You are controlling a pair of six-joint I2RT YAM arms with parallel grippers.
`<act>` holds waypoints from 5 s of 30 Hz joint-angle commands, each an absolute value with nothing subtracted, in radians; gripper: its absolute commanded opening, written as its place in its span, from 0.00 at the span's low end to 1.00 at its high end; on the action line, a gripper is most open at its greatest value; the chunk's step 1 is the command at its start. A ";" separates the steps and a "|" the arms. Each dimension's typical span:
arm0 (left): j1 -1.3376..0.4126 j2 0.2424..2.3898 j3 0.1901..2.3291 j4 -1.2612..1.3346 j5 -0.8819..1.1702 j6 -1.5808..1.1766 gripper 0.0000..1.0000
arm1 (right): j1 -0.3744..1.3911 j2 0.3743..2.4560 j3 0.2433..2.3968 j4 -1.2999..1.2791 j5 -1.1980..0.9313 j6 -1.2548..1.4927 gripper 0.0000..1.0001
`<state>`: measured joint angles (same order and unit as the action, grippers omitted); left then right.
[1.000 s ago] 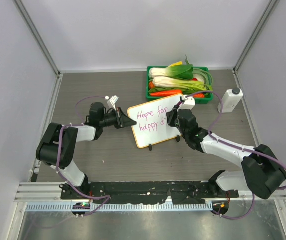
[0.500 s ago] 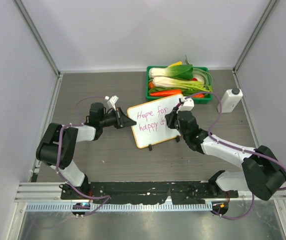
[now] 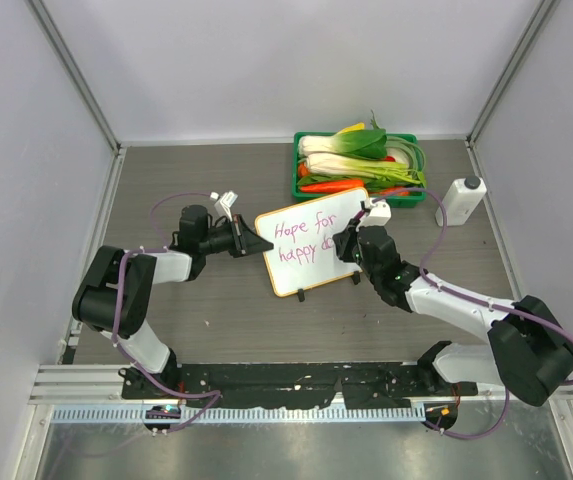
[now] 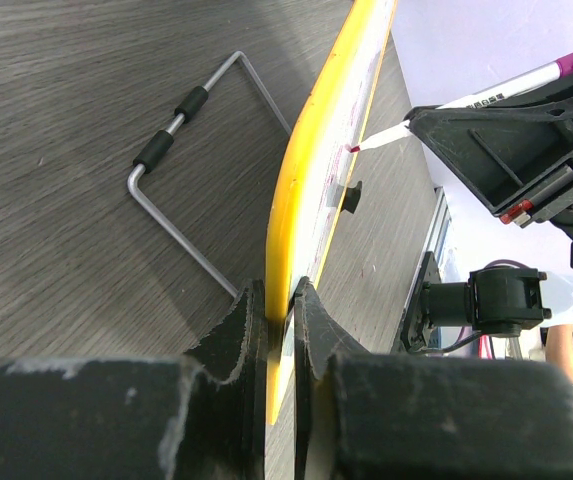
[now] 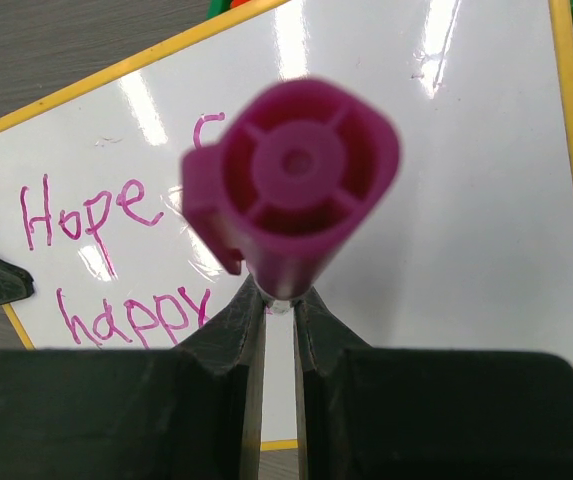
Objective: Write a sentence on the whiteboard
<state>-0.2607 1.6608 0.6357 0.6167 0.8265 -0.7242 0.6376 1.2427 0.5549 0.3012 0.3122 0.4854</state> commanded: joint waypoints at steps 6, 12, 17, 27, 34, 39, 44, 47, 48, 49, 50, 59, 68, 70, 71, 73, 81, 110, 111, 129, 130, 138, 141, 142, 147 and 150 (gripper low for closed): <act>-0.259 1.687 0.611 0.483 0.692 -0.624 0.00 | 0.634 1.238 0.601 0.282 0.368 0.465 0.01; -0.258 1.686 0.609 0.483 0.692 -0.624 0.00 | 0.632 1.255 0.626 0.296 0.377 0.449 0.01; -0.259 1.686 0.609 0.483 0.693 -0.624 0.00 | 0.630 1.262 0.638 0.302 0.379 0.448 0.01; -0.259 1.684 0.609 0.483 0.693 -0.624 0.00 | 0.627 1.290 0.663 0.308 0.376 0.437 0.01; -0.259 1.686 0.609 0.483 0.693 -0.624 0.00 | 0.626 1.284 0.646 0.302 0.365 0.443 0.02; -0.258 1.687 0.611 0.483 0.693 -0.626 0.00 | 0.626 1.272 0.626 0.292 0.357 0.445 0.01; -0.258 1.684 0.609 0.483 0.693 -0.626 0.00 | 0.627 1.264 0.612 0.282 0.350 0.446 0.01; -0.258 1.686 0.611 0.483 0.693 -0.624 0.00 | 0.627 1.259 0.603 0.278 0.350 0.449 0.02; -0.261 1.686 0.609 0.483 0.692 -0.624 0.00 | 0.627 1.256 0.601 0.278 0.350 0.452 0.01; -0.261 1.686 0.611 0.483 0.693 -0.624 0.00 | 0.626 1.256 0.595 0.278 0.350 0.454 0.02; -0.259 1.687 0.612 0.483 0.693 -0.624 0.00 | 0.626 1.253 0.594 0.278 0.348 0.456 0.02; -0.261 1.684 0.611 0.483 0.693 -0.624 0.00 | 0.626 1.224 0.565 0.261 0.354 0.456 0.02; -0.258 1.684 0.609 0.482 0.692 -0.624 0.00 | 0.626 1.209 0.577 0.253 0.370 0.451 0.01; -0.258 1.684 0.609 0.482 0.692 -0.624 0.00 | 0.626 1.200 0.583 0.253 0.370 0.453 0.01; -0.259 1.684 0.609 0.482 0.692 -0.624 0.00 | 0.626 1.192 0.589 0.252 0.371 0.451 0.01; -0.258 1.683 0.607 0.483 0.692 -0.624 0.00 | 0.626 1.180 0.600 0.245 0.368 0.454 0.01; -0.258 1.684 0.609 0.482 0.692 -0.624 0.00 | 0.624 1.124 0.637 0.242 0.387 0.443 0.01; -0.258 1.689 0.612 0.482 0.695 -0.624 0.00 | 0.617 1.304 0.647 0.321 0.387 0.463 0.01; -0.259 1.690 0.614 0.482 0.695 -0.624 0.00 | 0.618 1.304 0.643 0.315 0.387 0.463 0.01; -0.261 1.689 0.612 0.482 0.695 -0.624 0.00 | 0.617 1.233 0.549 0.264 0.373 0.480 0.01; -0.259 1.689 0.611 0.482 0.693 -0.624 0.00 | 0.618 1.235 0.549 0.262 0.374 0.476 0.01; -0.261 1.687 0.611 0.482 0.693 -0.624 0.00 | 0.617 1.195 0.587 0.241 0.374 0.465 0.01; -0.258 1.687 0.612 0.482 0.693 -0.624 0.00 | 0.617 1.166 0.610 0.222 0.373 0.463 0.01; -0.259 1.687 0.611 0.482 0.693 -0.624 0.00 | 0.617 1.157 0.621 0.216 0.371 0.459 0.02; -0.259 1.687 0.609 0.482 0.692 -0.624 0.00 | 0.617 1.152 0.641 0.219 0.397 0.445 0.01; -0.258 1.687 0.611 0.482 0.693 -0.624 0.00 | 0.617 1.183 0.661 0.229 0.406 0.439 0.01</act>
